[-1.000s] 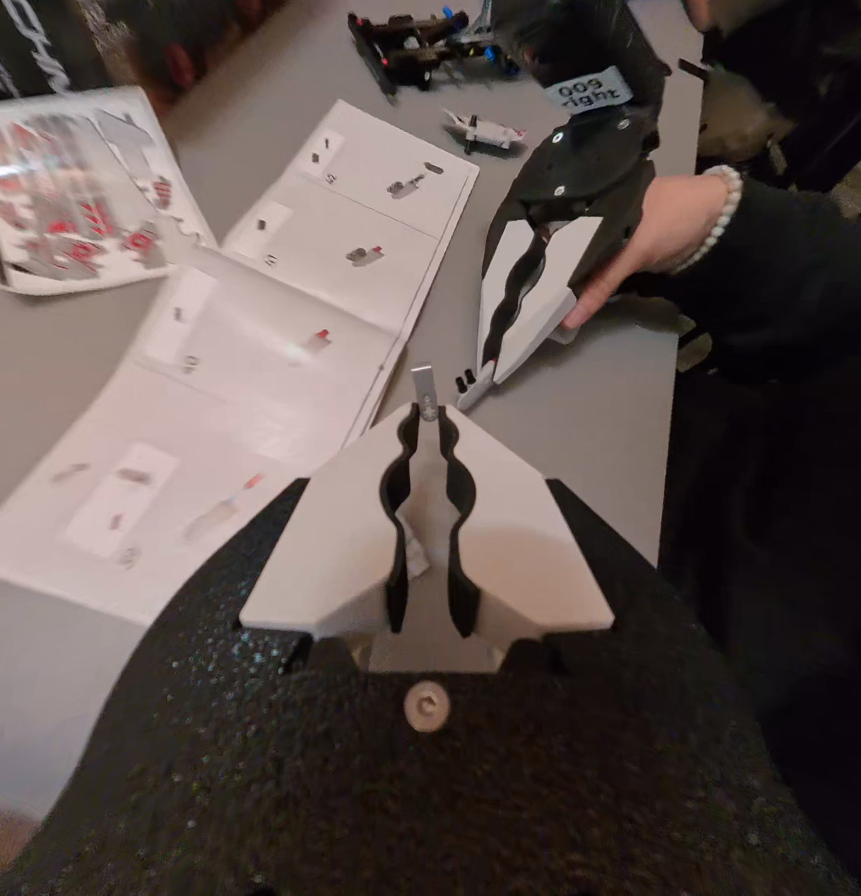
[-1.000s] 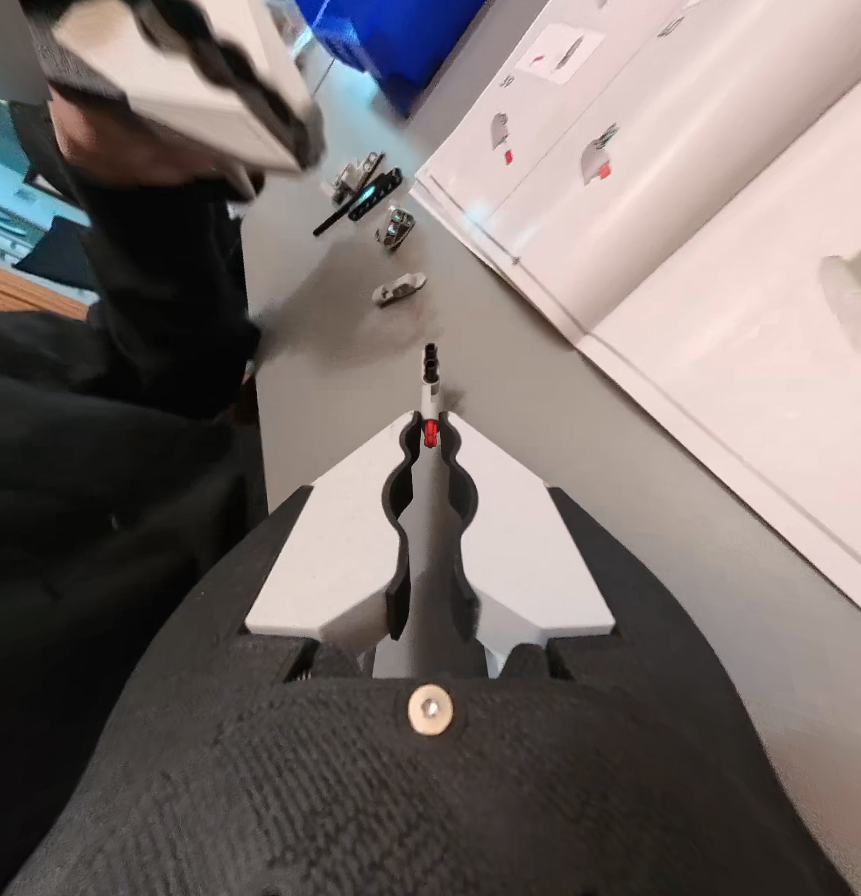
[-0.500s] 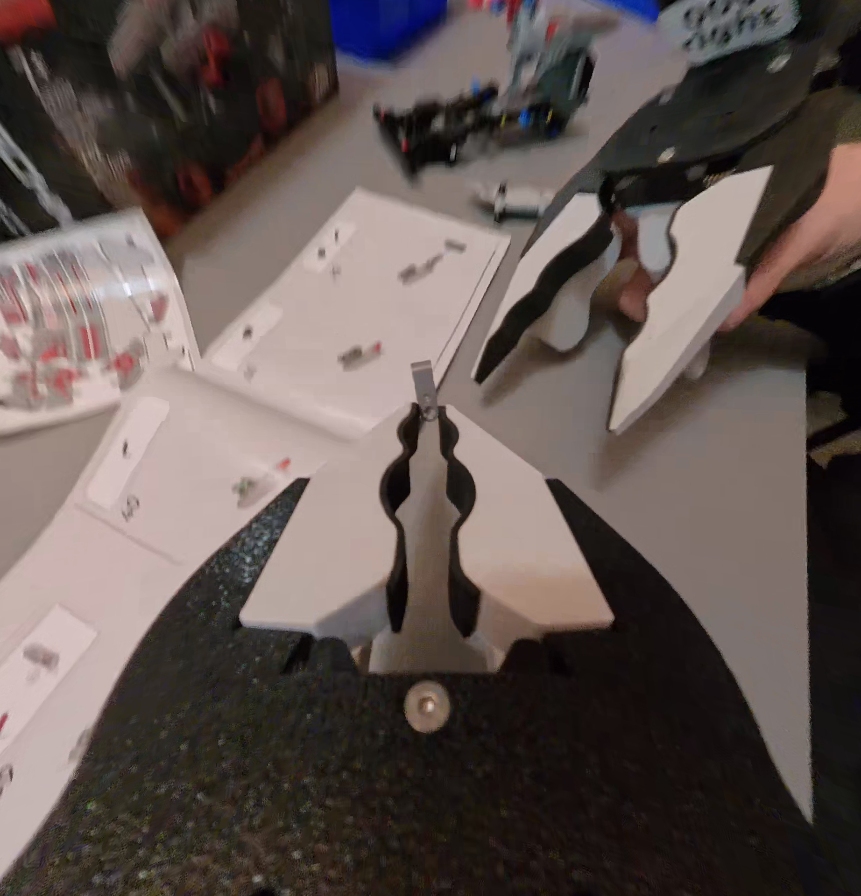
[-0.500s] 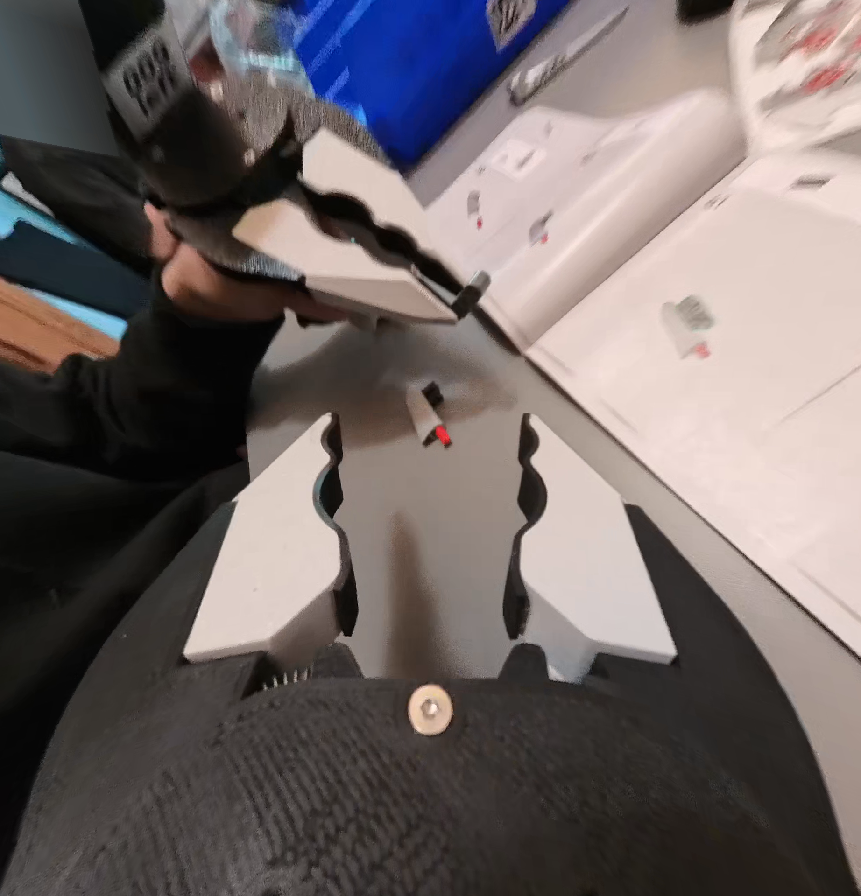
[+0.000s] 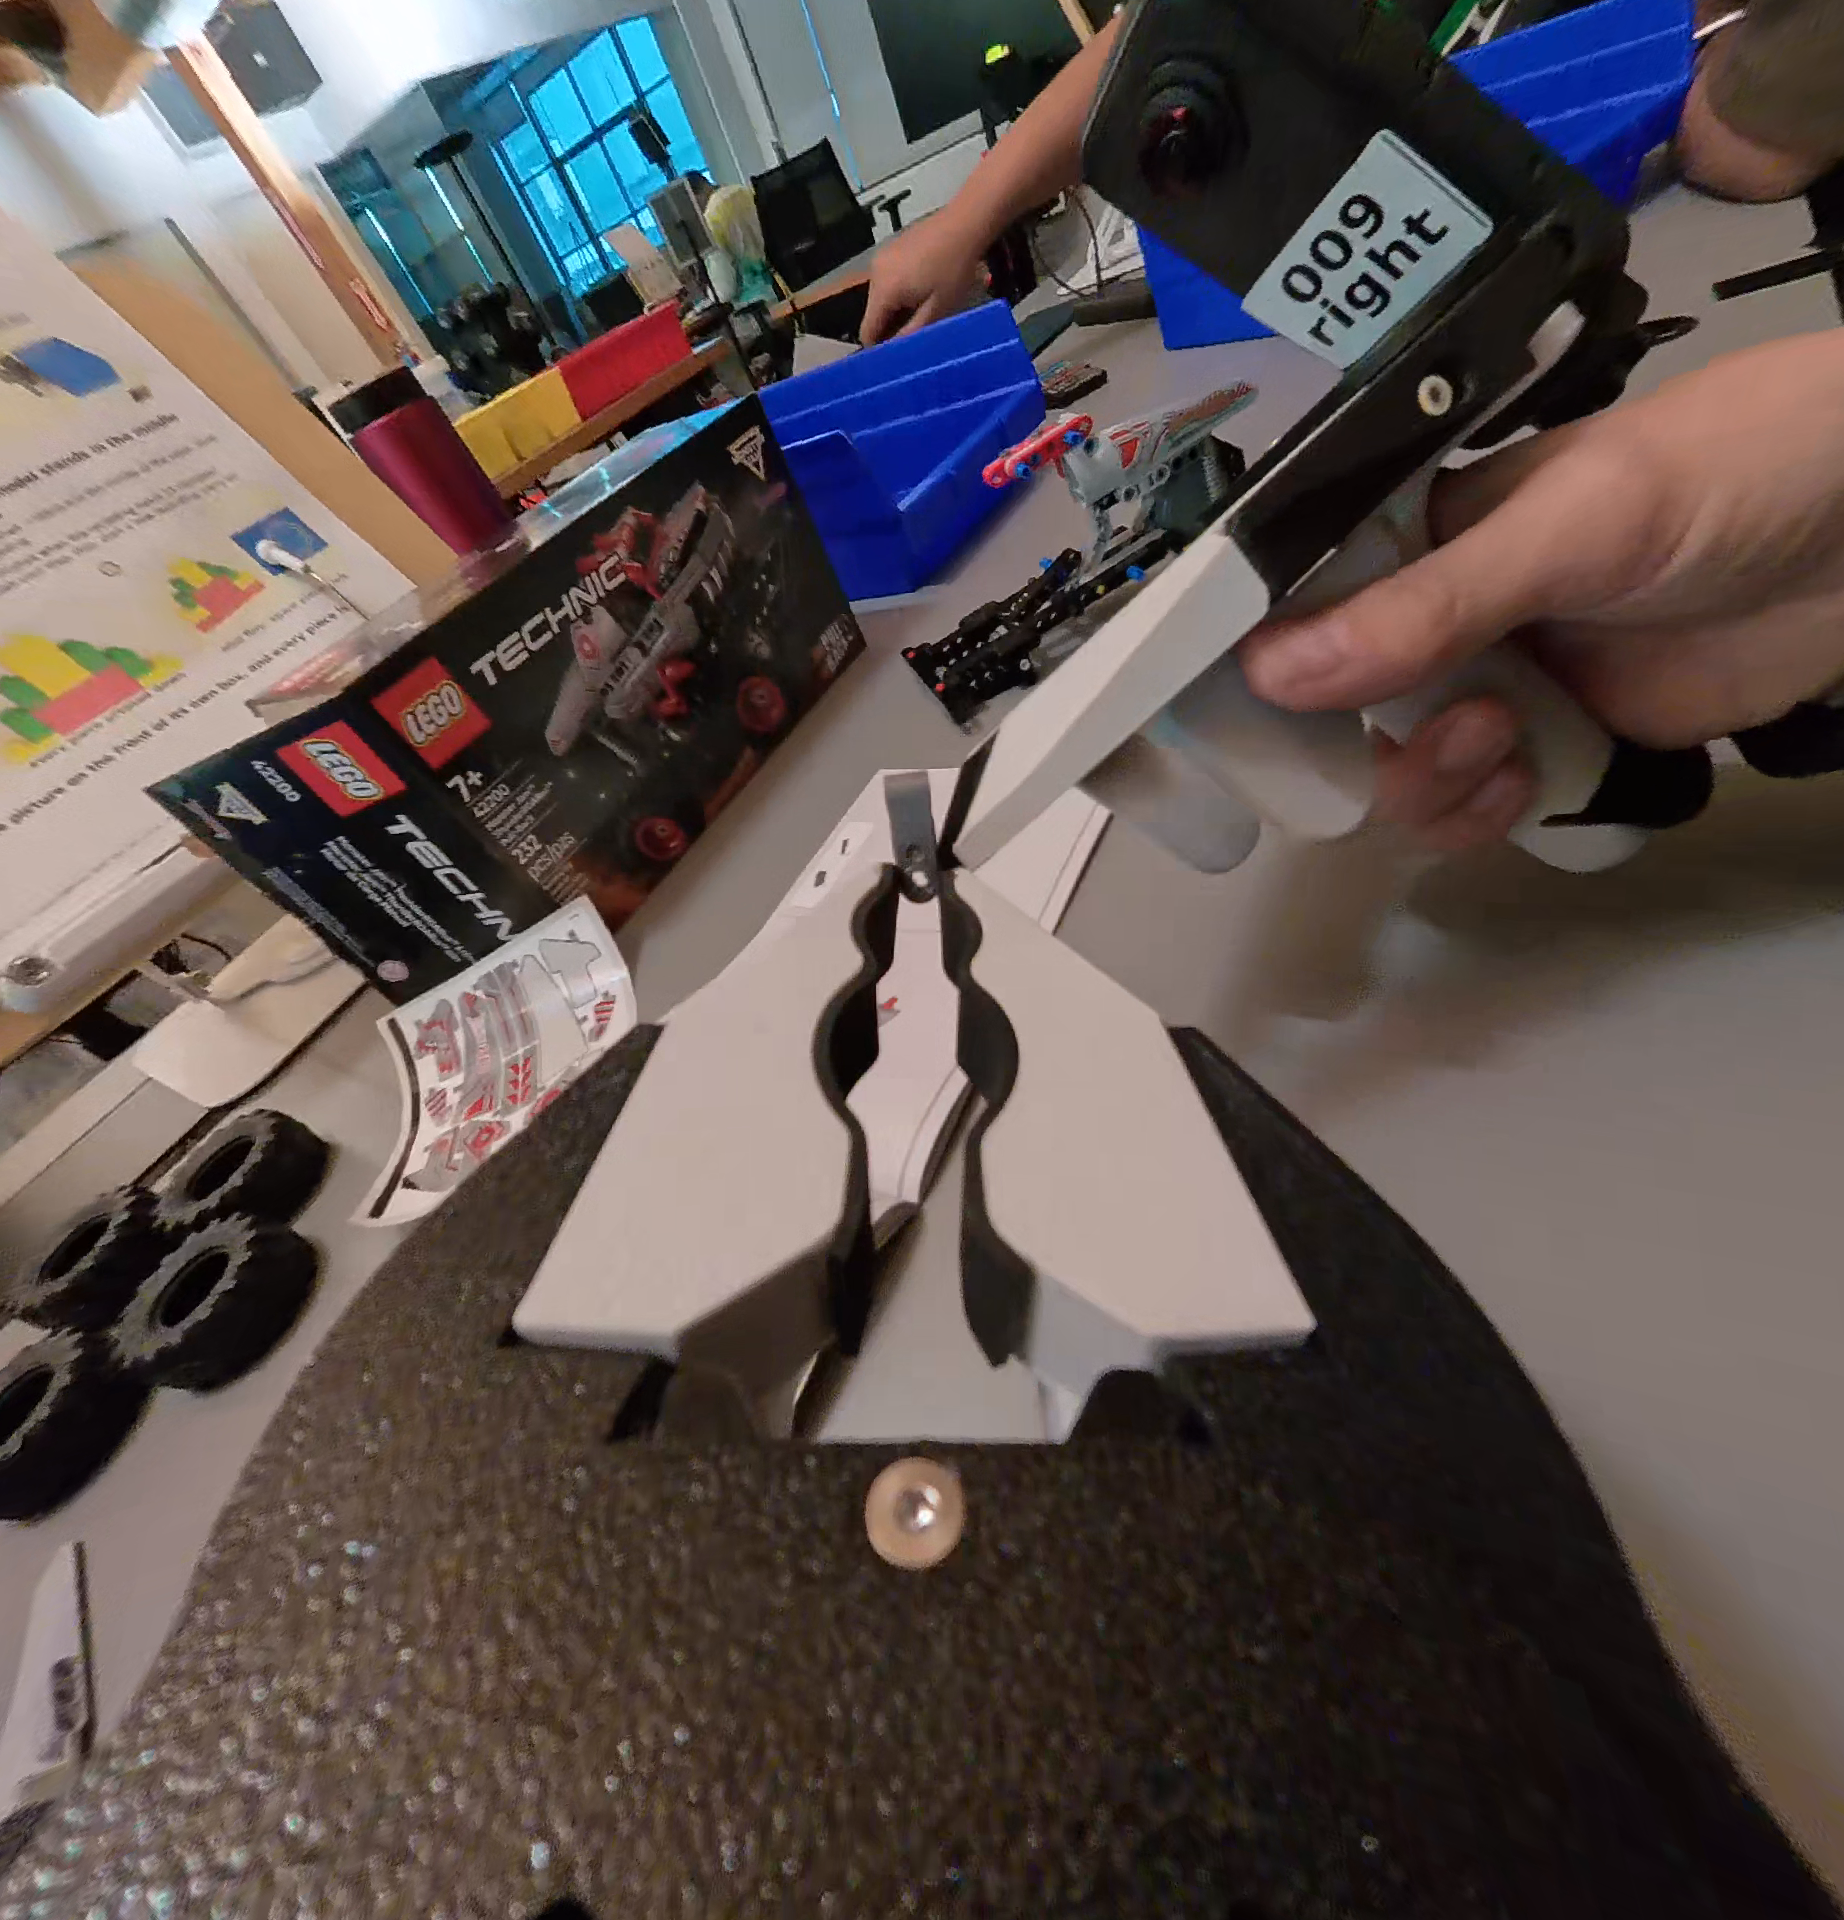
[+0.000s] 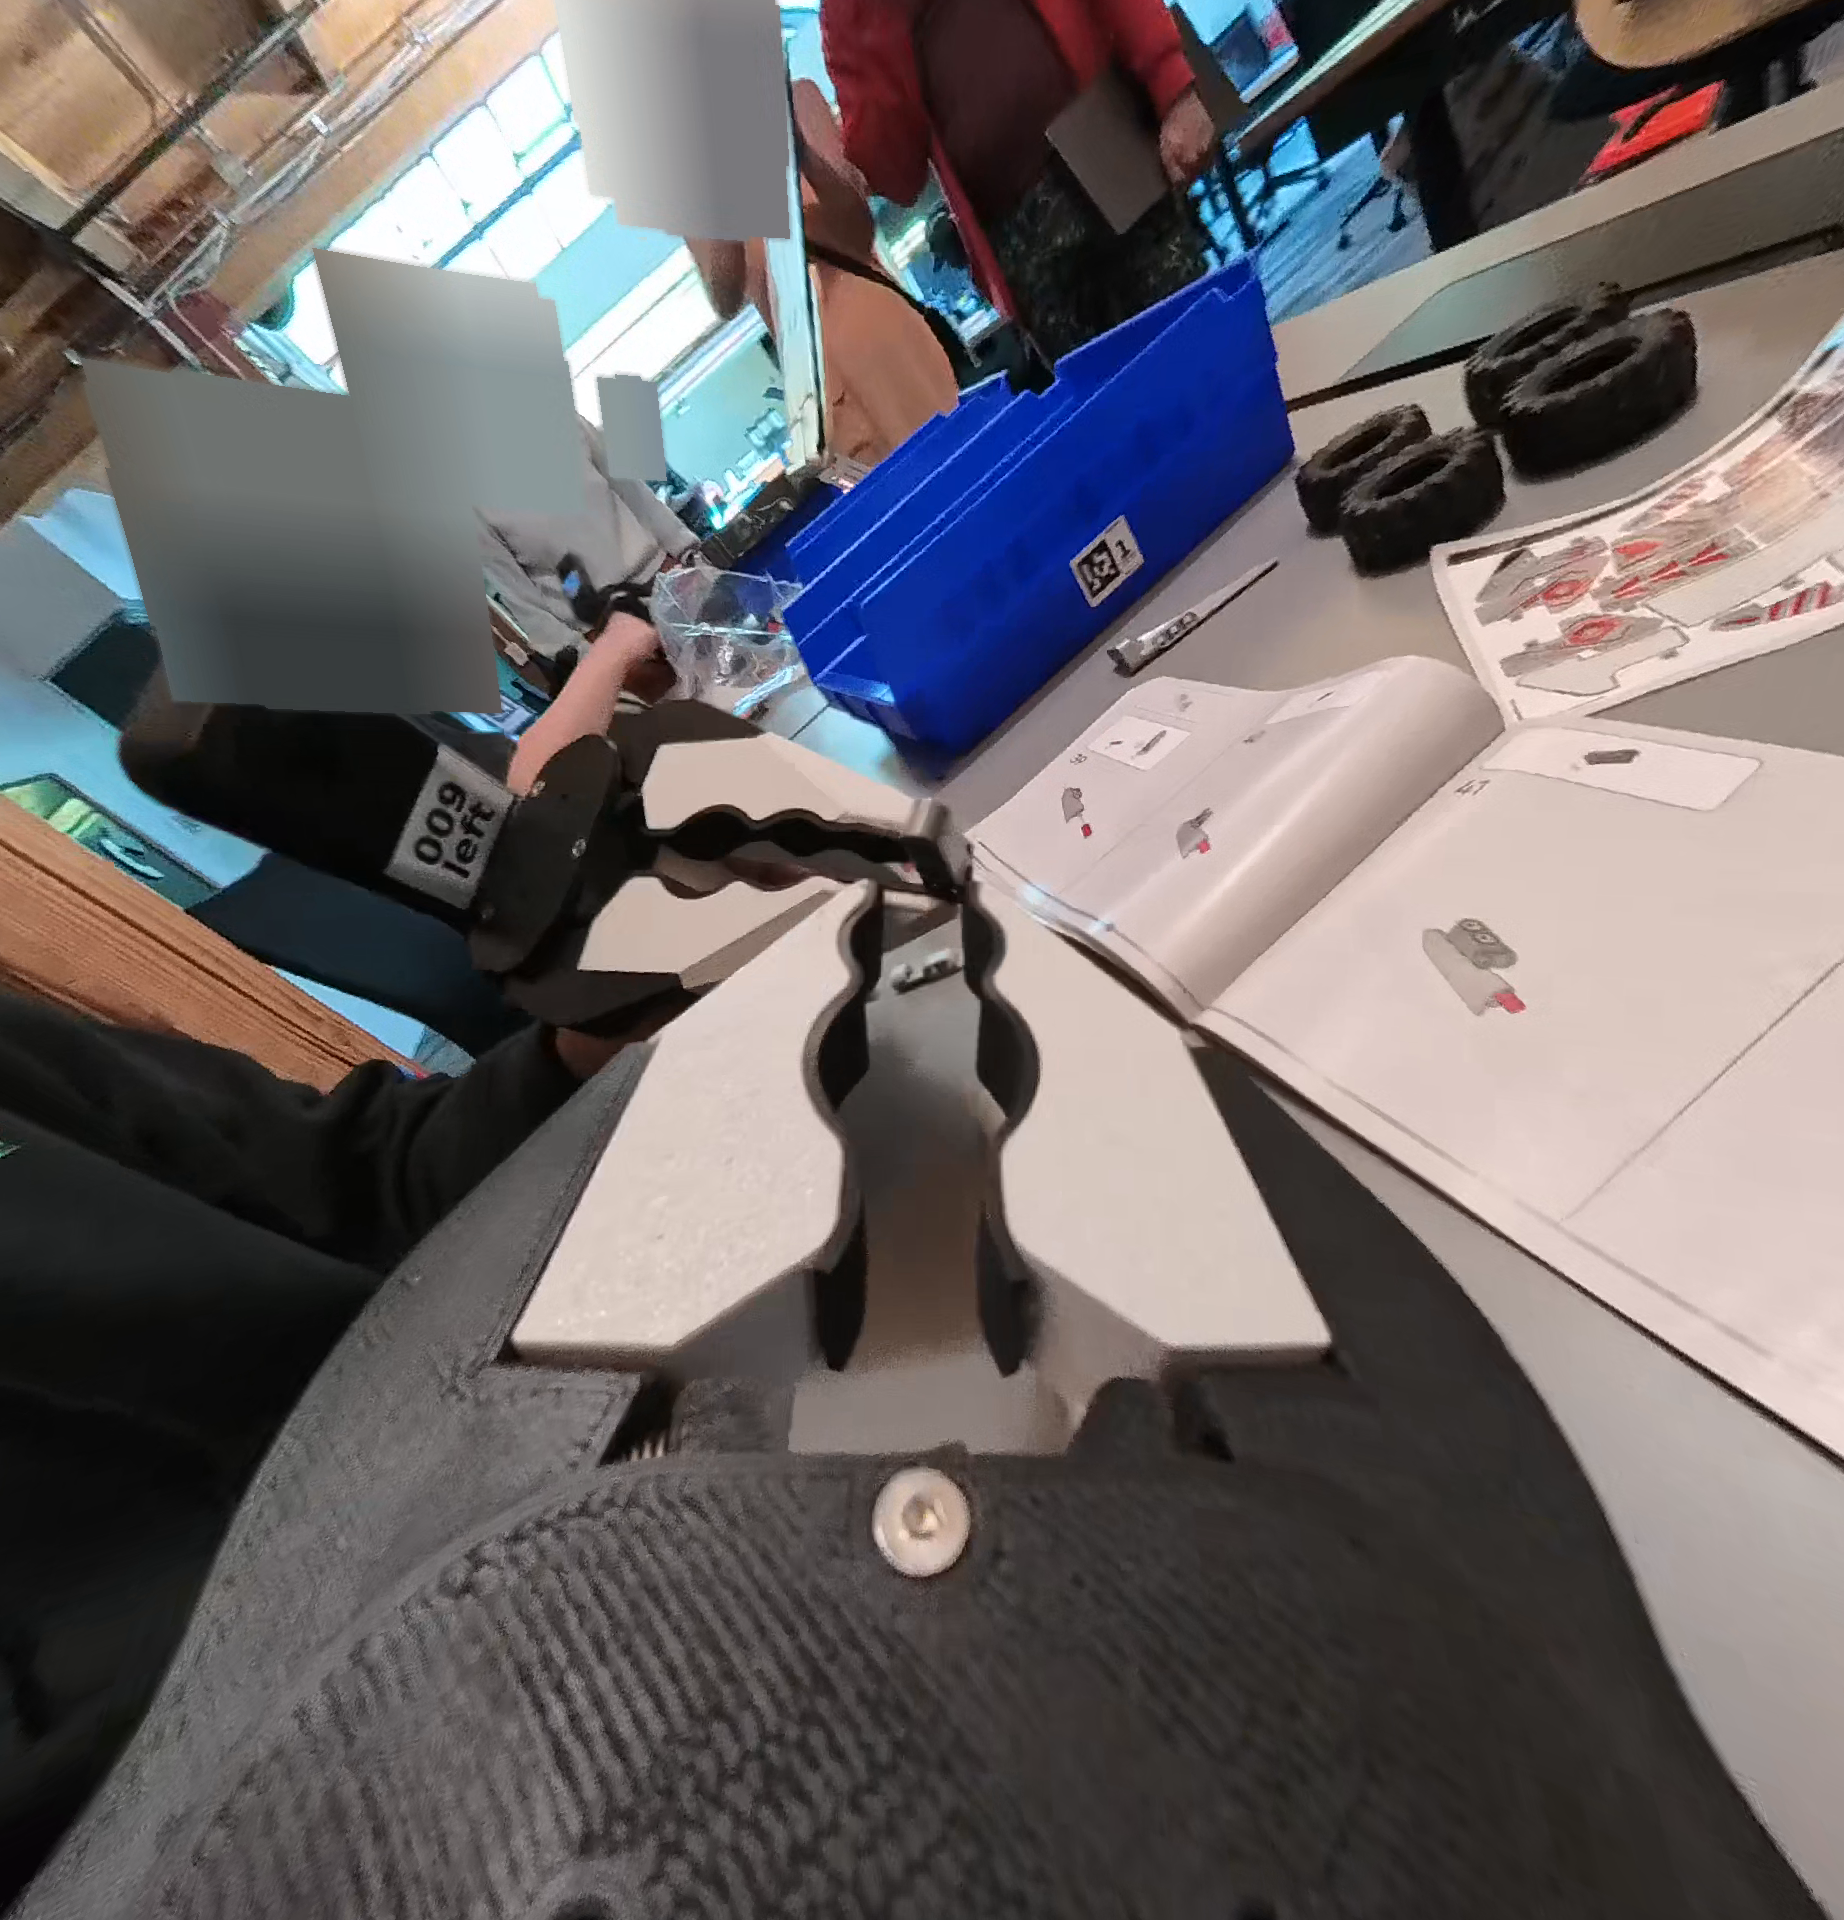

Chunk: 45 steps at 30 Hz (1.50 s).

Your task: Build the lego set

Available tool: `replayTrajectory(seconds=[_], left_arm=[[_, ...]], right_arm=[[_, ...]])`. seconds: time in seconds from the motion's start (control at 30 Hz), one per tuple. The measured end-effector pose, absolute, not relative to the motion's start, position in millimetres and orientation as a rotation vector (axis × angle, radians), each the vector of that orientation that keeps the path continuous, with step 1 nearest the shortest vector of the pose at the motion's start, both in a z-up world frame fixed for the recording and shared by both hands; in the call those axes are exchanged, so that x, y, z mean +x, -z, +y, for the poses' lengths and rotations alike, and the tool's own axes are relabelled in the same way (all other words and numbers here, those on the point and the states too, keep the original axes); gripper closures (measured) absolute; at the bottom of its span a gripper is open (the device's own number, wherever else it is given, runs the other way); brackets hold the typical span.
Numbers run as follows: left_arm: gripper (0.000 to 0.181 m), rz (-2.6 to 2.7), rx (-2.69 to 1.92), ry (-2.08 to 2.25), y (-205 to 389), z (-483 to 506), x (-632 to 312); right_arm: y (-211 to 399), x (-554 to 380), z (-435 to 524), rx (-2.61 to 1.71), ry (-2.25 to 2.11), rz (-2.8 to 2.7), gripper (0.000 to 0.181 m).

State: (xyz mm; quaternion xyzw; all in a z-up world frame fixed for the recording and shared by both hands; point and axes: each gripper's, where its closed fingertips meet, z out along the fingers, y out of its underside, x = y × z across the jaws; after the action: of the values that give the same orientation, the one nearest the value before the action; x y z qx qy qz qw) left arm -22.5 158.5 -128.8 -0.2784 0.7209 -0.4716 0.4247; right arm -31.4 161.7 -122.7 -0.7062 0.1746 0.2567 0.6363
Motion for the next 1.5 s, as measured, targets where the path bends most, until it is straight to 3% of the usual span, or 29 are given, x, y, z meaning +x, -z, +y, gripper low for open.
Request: replayTrajectory(seconds=[0.1, 0.2, 0.47, 0.77, 1.13, 1.5], left_arm=[[0.176, 1.788, -0.649, 1.175, 126, 159, -30], [0.176, 1.804, -0.617, 1.108, 130, 161, -33], [0.173, 1.936, -0.496, 1.055, 148, 153, -47], [0.163, 2.107, -0.766, 1.276, 138, 151, -47], [0.164, 2.11, -1.005, 1.327, 150, 144, -43], [0.166, 2.074, -1.13, 1.399, 149, 148, -43]], right_arm=[[120, -33, 163, -1.598, -0.528, 0.356, 0.178], [118, -43, 167, -1.582, -0.591, 0.333, 0.161], [140, -44, 159, -1.807, -0.369, 0.227, 0.175], [164, -18, 140, -2.215, 0.488, -0.115, 0.175], [150, -25, 152, -2.121, 1.158, -0.491, 0.174], [156, -29, 157, -2.117, 1.231, -0.56, 0.175]])
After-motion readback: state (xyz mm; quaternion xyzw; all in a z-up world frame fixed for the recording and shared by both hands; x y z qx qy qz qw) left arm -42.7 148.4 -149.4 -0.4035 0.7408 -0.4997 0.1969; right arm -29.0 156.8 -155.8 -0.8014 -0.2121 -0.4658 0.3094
